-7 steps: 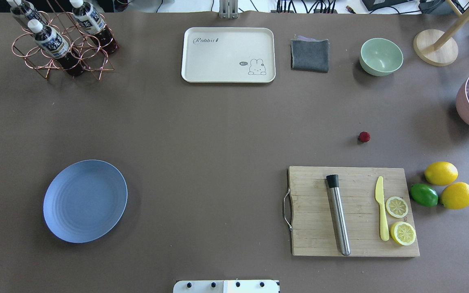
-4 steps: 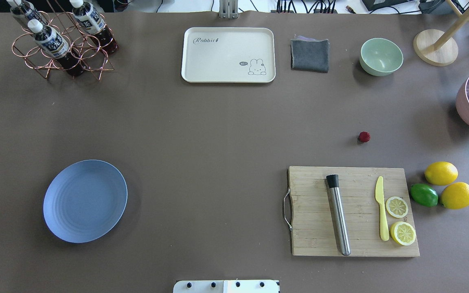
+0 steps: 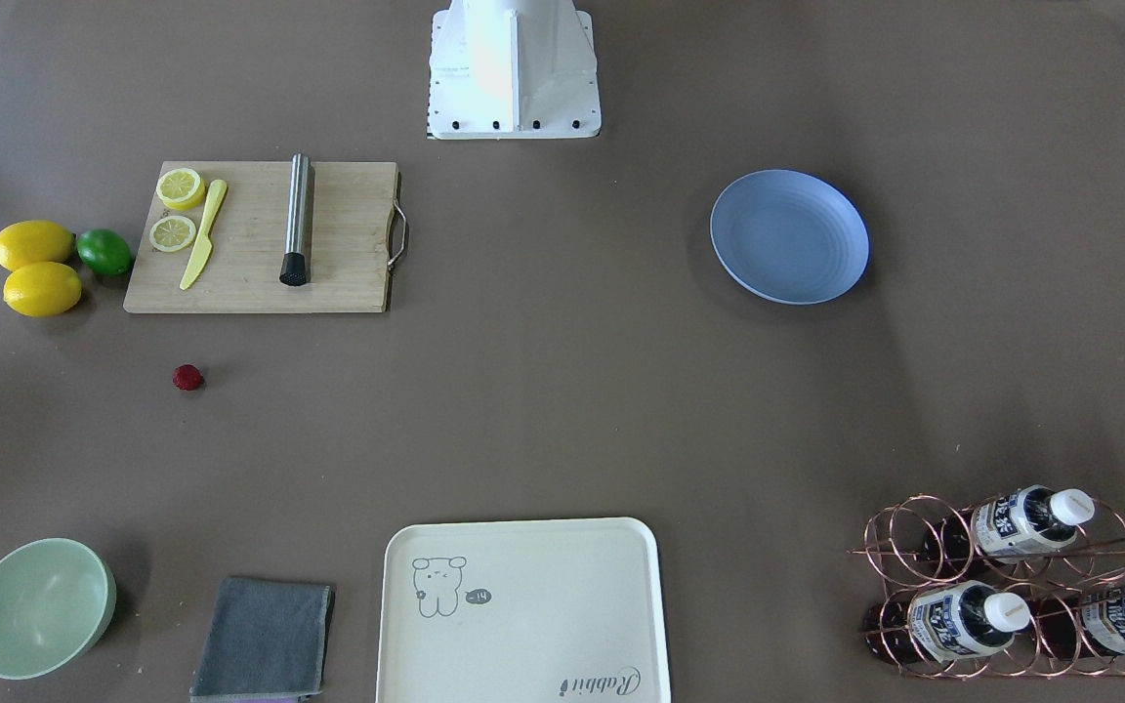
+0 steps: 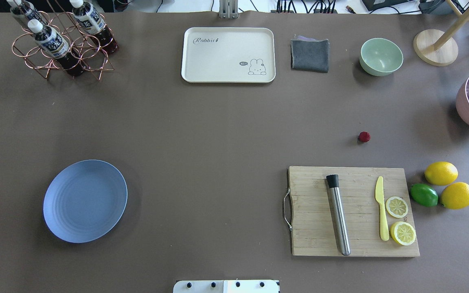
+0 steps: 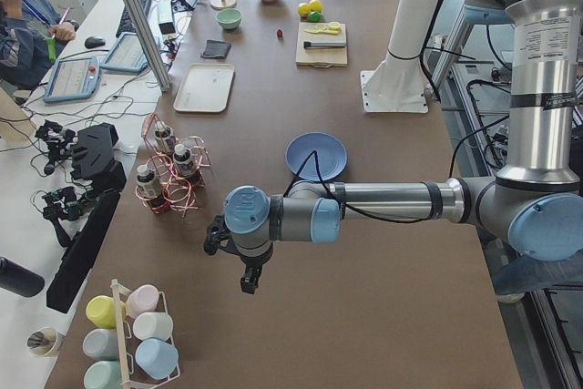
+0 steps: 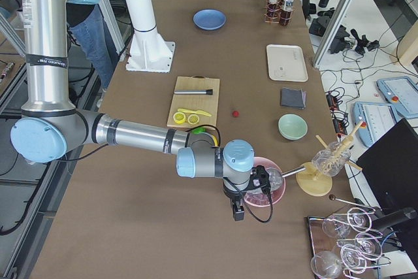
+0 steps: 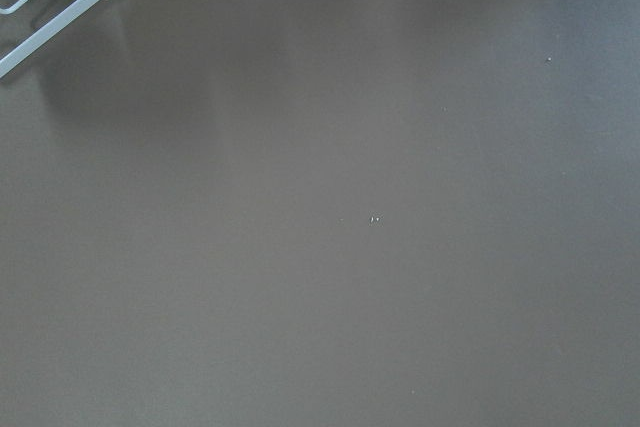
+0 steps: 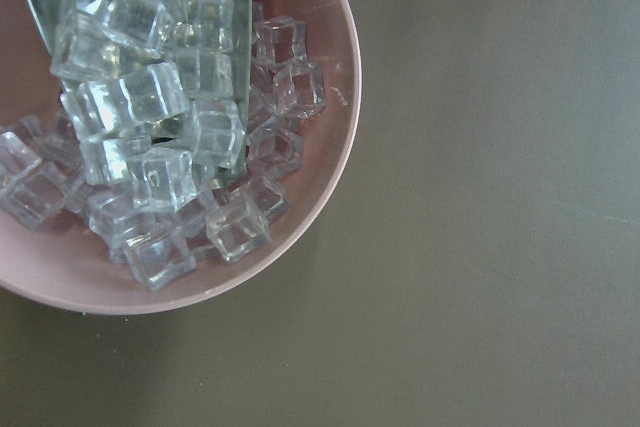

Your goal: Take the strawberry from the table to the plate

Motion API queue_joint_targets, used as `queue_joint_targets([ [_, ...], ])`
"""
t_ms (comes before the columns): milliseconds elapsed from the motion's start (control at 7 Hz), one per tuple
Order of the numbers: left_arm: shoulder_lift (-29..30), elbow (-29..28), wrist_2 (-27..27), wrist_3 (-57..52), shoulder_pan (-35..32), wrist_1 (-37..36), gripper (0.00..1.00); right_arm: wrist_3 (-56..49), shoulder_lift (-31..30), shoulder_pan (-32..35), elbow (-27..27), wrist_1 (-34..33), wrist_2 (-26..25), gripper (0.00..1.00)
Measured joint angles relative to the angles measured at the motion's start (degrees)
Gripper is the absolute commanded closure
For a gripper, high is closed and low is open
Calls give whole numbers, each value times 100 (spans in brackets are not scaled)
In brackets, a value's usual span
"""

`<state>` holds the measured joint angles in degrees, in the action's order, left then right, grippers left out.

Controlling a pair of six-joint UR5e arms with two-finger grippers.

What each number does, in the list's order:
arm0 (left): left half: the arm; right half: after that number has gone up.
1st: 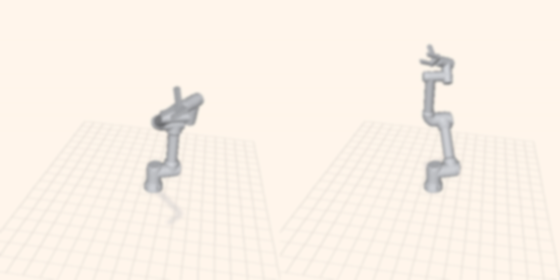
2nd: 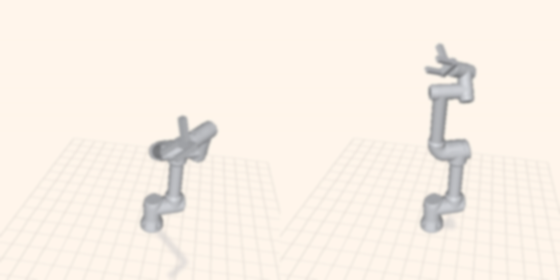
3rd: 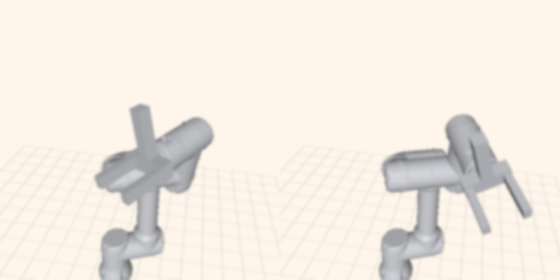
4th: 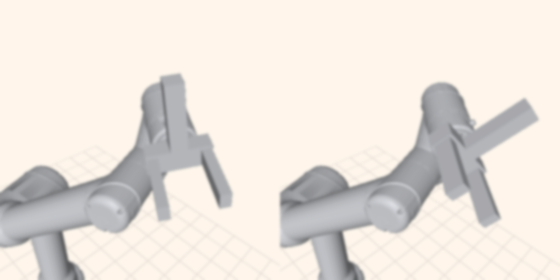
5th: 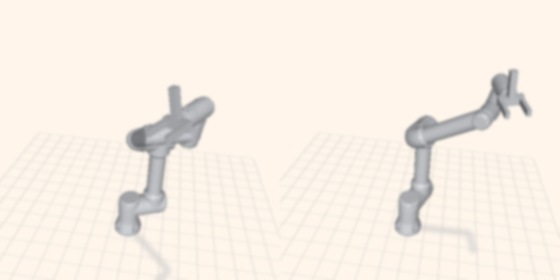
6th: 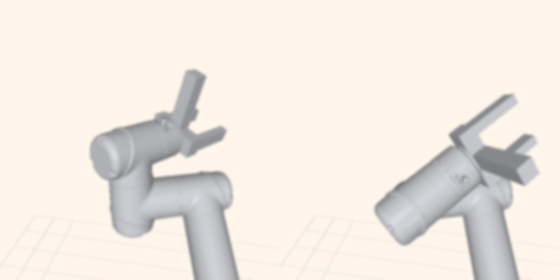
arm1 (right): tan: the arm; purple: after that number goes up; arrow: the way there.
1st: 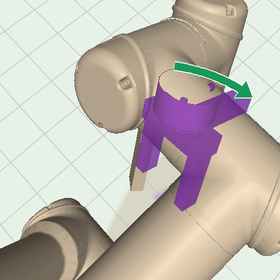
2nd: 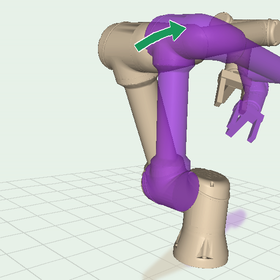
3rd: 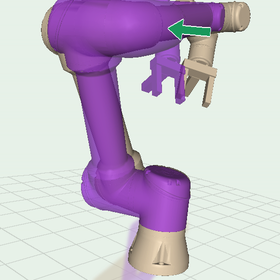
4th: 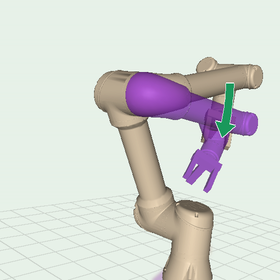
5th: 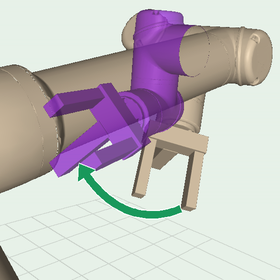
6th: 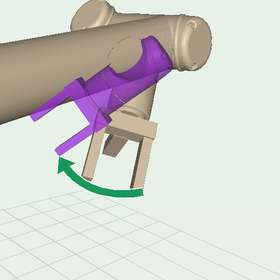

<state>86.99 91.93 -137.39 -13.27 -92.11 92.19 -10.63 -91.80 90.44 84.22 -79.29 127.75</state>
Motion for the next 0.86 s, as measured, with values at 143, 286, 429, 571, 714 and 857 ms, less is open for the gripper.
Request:
queue_joint_targets([
  [143, 12, 45, -113, 0, 0, 24, 2, 0, 7, 0, 3, 0, -1, 0],
  [286, 35, 77, -179, 0, 0, 118, 2, 0, 13, 0, 8, 1, 2, 0],
  [429, 66, 66, -198, -1, -1, 344, 2, 0, 21, 0, 12, 1, 1, 0],
  [571, 80, 17, -200, 0, -3, 713, 2, 0, 31, 0, 17, 1, -2, 0],
  [714, 41, -31, -210, 10, -10, 1113, 2, 0, 44, 0, 24, 1, -4, 0],
  [857, -19, -23, -220, 84, -14, 1462, 2, 2, 54, 0, 28, 41, -4, 0],
])
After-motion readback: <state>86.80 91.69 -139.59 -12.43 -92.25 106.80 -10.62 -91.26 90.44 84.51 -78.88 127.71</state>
